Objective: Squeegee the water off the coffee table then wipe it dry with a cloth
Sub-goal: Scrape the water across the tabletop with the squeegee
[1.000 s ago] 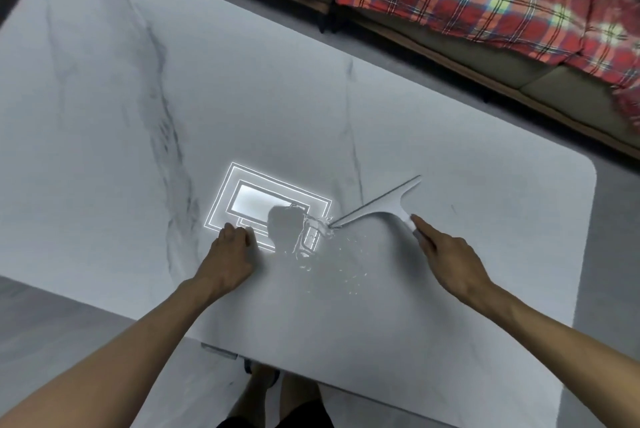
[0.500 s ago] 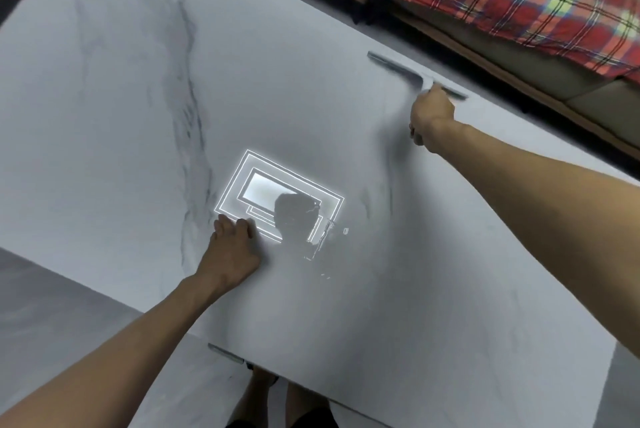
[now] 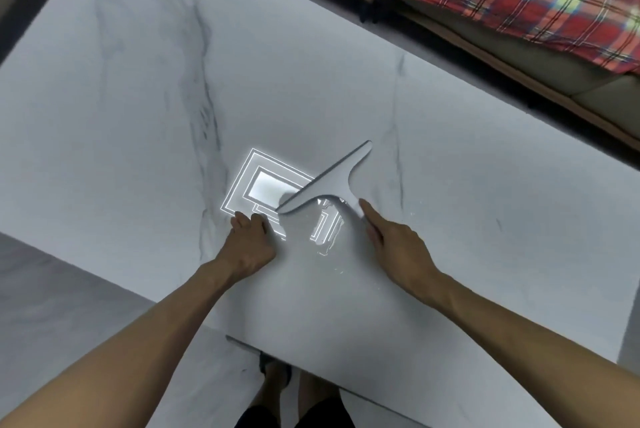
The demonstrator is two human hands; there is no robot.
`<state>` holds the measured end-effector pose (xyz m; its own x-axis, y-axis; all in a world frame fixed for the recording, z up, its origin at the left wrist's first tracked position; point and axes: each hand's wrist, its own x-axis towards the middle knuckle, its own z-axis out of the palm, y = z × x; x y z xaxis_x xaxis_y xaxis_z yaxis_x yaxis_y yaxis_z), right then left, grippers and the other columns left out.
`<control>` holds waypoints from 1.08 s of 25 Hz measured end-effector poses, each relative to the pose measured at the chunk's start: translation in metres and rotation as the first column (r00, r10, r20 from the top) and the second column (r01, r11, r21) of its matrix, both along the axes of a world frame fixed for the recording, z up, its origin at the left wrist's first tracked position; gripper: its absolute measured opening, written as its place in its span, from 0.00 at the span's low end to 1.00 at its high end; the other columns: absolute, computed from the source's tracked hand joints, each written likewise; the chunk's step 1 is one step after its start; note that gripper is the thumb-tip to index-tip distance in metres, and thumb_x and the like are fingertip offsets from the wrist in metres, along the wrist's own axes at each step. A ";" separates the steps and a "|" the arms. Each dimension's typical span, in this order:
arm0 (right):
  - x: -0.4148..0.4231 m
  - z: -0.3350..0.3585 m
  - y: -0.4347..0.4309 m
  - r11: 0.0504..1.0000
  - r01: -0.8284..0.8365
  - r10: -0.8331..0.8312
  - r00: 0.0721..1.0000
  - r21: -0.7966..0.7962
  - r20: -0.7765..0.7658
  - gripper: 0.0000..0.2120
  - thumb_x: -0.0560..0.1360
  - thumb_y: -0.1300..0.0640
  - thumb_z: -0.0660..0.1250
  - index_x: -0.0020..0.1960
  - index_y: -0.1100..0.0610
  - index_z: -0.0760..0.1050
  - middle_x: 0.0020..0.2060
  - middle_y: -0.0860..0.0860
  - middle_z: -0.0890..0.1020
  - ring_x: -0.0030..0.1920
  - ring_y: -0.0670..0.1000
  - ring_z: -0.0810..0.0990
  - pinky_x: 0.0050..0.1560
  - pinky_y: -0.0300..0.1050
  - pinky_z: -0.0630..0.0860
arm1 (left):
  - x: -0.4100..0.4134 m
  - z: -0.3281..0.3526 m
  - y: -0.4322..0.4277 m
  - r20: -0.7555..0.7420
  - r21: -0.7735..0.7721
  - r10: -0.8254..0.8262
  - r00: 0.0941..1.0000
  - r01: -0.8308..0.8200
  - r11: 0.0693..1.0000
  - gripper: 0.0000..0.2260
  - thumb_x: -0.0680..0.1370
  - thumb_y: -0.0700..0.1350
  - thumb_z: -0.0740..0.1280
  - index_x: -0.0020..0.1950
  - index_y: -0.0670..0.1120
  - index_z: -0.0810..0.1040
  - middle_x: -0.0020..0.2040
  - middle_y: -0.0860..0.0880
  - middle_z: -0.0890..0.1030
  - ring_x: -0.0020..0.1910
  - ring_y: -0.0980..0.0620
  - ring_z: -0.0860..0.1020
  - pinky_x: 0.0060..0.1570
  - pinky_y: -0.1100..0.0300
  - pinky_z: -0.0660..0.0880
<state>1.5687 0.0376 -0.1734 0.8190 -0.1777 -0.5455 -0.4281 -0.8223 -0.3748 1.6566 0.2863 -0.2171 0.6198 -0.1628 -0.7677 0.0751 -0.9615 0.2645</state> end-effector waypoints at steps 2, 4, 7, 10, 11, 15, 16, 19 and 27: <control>-0.051 0.002 -0.012 0.995 -0.083 0.082 0.997 -0.052 -0.015 0.23 0.83 0.49 0.49 0.76 0.36 0.51 0.37 0.50 0.78 0.37 0.54 0.76 0.40 0.49 0.75 | -0.002 0.000 0.005 0.017 -0.019 -0.014 1.000 0.014 1.000 0.21 0.74 0.39 0.66 0.67 0.39 0.68 0.71 0.40 0.65 0.65 0.38 0.70 0.60 0.50 0.70; -0.082 0.009 -0.035 0.988 -0.124 0.118 0.990 -0.090 -0.073 0.24 0.83 0.49 0.49 0.76 0.34 0.48 0.37 0.48 0.76 0.37 0.53 0.75 0.40 0.47 0.73 | -0.002 0.001 0.012 0.062 -0.050 -0.001 0.998 0.004 0.999 0.17 0.75 0.39 0.66 0.63 0.39 0.70 0.64 0.40 0.71 0.59 0.40 0.74 0.53 0.52 0.71; -0.117 0.024 -0.062 0.979 -0.113 0.090 0.986 -0.170 -0.141 0.23 0.83 0.48 0.48 0.76 0.34 0.48 0.40 0.47 0.77 0.40 0.52 0.75 0.41 0.46 0.73 | -0.013 0.008 0.023 0.135 -0.081 0.022 0.991 -0.011 0.997 0.06 0.78 0.40 0.61 0.54 0.42 0.70 0.44 0.43 0.76 0.40 0.46 0.74 0.35 0.57 0.69; -0.146 0.043 -0.074 0.976 -0.087 0.049 0.981 -0.199 -0.190 0.21 0.83 0.45 0.46 0.75 0.32 0.51 0.49 0.45 0.82 0.48 0.53 0.79 0.44 0.46 0.74 | -0.033 0.019 0.032 0.155 -0.114 0.047 0.987 -0.030 0.993 0.09 0.79 0.45 0.56 0.46 0.40 0.69 0.37 0.43 0.79 0.34 0.45 0.76 0.36 0.55 0.71; -0.149 0.052 -0.076 0.976 -0.059 0.019 0.982 -0.211 -0.187 0.20 0.83 0.43 0.46 0.74 0.31 0.52 0.52 0.45 0.82 0.50 0.53 0.80 0.44 0.46 0.74 | -0.039 0.022 0.036 0.146 -0.122 0.073 0.987 -0.056 0.991 0.10 0.79 0.47 0.56 0.46 0.41 0.69 0.36 0.44 0.80 0.36 0.44 0.77 0.38 0.53 0.72; -0.151 0.080 -0.055 0.971 -0.049 0.026 0.995 -0.235 -0.098 0.21 0.80 0.37 0.42 0.72 0.29 0.51 0.53 0.40 0.82 0.52 0.51 0.80 0.42 0.45 0.71 | -0.051 0.022 0.058 0.253 -0.141 0.008 0.967 0.028 0.990 0.07 0.79 0.47 0.61 0.45 0.45 0.69 0.37 0.46 0.80 0.37 0.41 0.77 0.39 0.49 0.76; -0.148 0.083 -0.043 0.968 -0.123 0.105 0.990 -0.217 -0.094 0.22 0.79 0.36 0.41 0.73 0.29 0.50 0.54 0.40 0.82 0.52 0.50 0.80 0.43 0.45 0.73 | -0.053 0.021 0.065 0.280 -0.142 0.030 0.959 0.011 0.990 0.05 0.78 0.46 0.62 0.45 0.46 0.70 0.37 0.46 0.80 0.36 0.42 0.77 0.38 0.49 0.76; -0.125 0.071 0.018 0.925 -0.379 0.375 0.922 -0.032 -0.095 0.22 0.80 0.37 0.42 0.74 0.31 0.46 0.56 0.43 0.81 0.53 0.51 0.80 0.50 0.47 0.75 | -0.054 0.018 0.092 0.333 -0.124 0.161 0.929 -0.126 0.984 0.02 0.79 0.45 0.62 0.47 0.48 0.70 0.37 0.45 0.79 0.34 0.44 0.76 0.36 0.52 0.75; -0.031 -0.015 0.178 0.519 -0.855 0.854 0.518 0.007 0.054 0.21 0.84 0.50 0.50 0.77 0.46 0.57 0.53 0.53 0.79 0.48 0.56 0.79 0.44 0.47 0.72 | -0.045 0.004 0.158 0.348 -0.061 0.389 0.853 -0.394 0.917 0.06 0.76 0.39 0.57 0.51 0.48 0.67 0.43 0.51 0.74 0.40 0.46 0.73 0.39 0.54 0.68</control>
<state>1.5374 0.2153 -0.1887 0.5883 0.6343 -0.5015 0.4896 -0.7730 -0.4034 1.6120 0.4447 -0.2135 0.8560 0.1578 -0.4924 0.3522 -0.8751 0.3319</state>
